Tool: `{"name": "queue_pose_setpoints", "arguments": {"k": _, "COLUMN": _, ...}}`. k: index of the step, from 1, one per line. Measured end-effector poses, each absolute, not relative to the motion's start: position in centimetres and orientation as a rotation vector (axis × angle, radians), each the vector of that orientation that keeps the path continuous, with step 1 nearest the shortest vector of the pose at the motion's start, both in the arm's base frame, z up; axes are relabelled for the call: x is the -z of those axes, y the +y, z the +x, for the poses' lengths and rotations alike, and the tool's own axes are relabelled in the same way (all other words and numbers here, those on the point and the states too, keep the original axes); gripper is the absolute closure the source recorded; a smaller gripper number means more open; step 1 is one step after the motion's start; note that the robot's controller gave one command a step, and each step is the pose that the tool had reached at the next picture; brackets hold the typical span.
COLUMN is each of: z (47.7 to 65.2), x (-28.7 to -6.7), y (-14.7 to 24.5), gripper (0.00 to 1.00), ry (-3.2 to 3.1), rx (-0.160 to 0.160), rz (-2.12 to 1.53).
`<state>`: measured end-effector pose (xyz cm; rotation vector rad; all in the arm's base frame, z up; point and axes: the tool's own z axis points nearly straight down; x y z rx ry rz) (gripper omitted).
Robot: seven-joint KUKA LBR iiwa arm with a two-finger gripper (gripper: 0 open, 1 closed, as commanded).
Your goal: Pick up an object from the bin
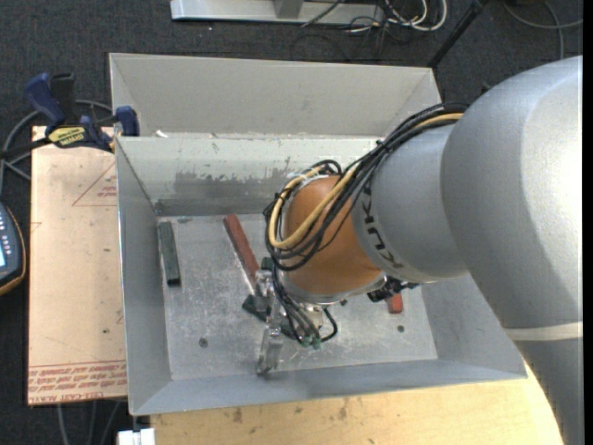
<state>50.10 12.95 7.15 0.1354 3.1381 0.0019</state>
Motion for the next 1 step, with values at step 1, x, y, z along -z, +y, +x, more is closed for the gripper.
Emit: {"name": "queue_pose_setpoints", "arguments": {"k": 1, "z": 50.29, "x": -7.54, "y": 13.07, "gripper": 1.00, "ry": 3.134, "rx": -0.005, "rz": 0.136}}
